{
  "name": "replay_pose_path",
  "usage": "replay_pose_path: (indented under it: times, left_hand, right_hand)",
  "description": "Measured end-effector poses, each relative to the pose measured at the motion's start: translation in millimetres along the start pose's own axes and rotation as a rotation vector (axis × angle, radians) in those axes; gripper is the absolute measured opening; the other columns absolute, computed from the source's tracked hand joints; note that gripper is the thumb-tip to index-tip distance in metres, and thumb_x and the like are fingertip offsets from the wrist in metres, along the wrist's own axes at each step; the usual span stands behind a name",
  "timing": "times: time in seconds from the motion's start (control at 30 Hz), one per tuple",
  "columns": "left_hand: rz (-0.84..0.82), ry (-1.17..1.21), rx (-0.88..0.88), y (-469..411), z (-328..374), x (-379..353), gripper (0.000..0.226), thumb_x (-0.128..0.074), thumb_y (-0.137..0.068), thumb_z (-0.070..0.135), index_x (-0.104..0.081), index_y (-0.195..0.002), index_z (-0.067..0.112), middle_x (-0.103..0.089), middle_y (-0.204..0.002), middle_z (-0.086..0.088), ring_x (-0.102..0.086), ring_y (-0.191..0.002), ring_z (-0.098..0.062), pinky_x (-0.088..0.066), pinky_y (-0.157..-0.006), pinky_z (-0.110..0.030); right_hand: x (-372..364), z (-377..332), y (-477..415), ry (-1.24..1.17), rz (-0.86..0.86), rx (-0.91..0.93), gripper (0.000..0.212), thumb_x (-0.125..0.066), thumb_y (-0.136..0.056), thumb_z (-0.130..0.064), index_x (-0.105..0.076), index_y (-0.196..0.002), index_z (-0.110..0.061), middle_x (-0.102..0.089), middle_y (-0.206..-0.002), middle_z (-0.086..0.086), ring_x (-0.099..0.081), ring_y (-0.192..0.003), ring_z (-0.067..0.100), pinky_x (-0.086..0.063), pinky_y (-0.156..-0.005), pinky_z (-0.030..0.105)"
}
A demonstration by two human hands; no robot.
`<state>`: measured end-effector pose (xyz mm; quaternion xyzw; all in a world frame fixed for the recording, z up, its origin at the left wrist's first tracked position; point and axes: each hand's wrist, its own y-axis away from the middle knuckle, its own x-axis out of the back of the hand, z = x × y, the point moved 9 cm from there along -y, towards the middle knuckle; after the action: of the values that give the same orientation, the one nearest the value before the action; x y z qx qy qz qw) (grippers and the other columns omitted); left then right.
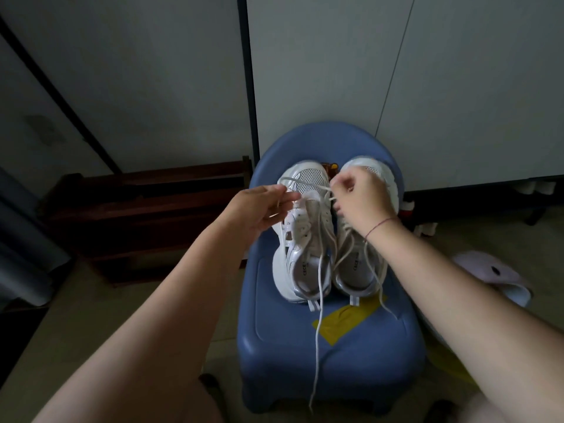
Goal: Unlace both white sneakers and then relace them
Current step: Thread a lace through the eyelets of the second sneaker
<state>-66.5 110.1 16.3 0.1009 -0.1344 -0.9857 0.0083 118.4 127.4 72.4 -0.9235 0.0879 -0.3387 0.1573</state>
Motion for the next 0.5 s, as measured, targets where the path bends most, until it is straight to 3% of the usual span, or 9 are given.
replay_pose_path:
  times: [0.07,0.13,0.23,0.33,0.5]
  left_hand:
    - [0.096,0.1,0.017,-9,-6,11,0.01,-0.059,-0.096,0.016,-0.066,-0.09,0.01,-0.069,-0.066,0.004,-0.057,-0.051,-0.002,-0.049,-0.056,-0.015]
    - [0.158,0.226,0.031,-15,-13,13,0.01,-0.062,-0.094,0.01,-0.064,-0.084,0.008,-0.061,-0.054,0.003,-0.053,-0.044,-0.001,-0.046,-0.047,-0.012]
    - [0.193,0.233,-0.016,-20,-15,9,0.008,-0.063,-0.091,0.003,-0.064,-0.083,0.004,-0.063,-0.059,-0.002,-0.061,-0.048,-0.003,-0.052,-0.053,-0.013]
    - [0.202,0.16,-0.056,-21,-17,1,0.013,-0.065,-0.087,-0.004,-0.066,-0.077,0.003,-0.064,-0.065,-0.005,-0.063,-0.051,-0.006,-0.056,-0.058,-0.015]
    - [0.37,-0.001,-0.129,-25,-22,13,0.011,-0.076,-0.08,0.004,-0.071,-0.073,0.011,-0.071,-0.071,-0.007,-0.066,-0.065,-0.014,-0.056,-0.067,-0.023]
  right_hand:
    - [-40,7,10,0.014,-0.277,-0.122,0.024,-0.05,-0.087,-0.015,-0.067,-0.079,0.0,-0.068,-0.083,0.016,-0.065,-0.081,0.034,-0.054,-0.079,0.05]
    - [-55,10,14,0.009,-0.367,-0.194,0.026,-0.048,-0.085,-0.013,-0.068,-0.083,0.003,-0.068,-0.087,0.022,-0.065,-0.085,0.038,-0.054,-0.081,0.051]
    - [-62,19,15,-0.235,-0.401,-0.387,0.022,-0.047,-0.087,-0.006,-0.068,-0.09,0.001,-0.067,-0.084,0.02,-0.065,-0.074,0.03,-0.058,-0.069,0.04]
    - [-73,21,21,-0.448,-0.488,-0.511,0.02,-0.045,-0.093,-0.002,-0.063,-0.099,-0.007,-0.058,-0.076,0.008,-0.053,-0.06,0.012,-0.043,-0.051,0.02]
    - [-83,30,23,-0.544,-0.523,-0.601,0.016,-0.046,-0.097,-0.013,-0.062,-0.091,-0.013,-0.058,-0.074,-0.003,-0.046,-0.058,0.004,-0.036,-0.04,0.011]
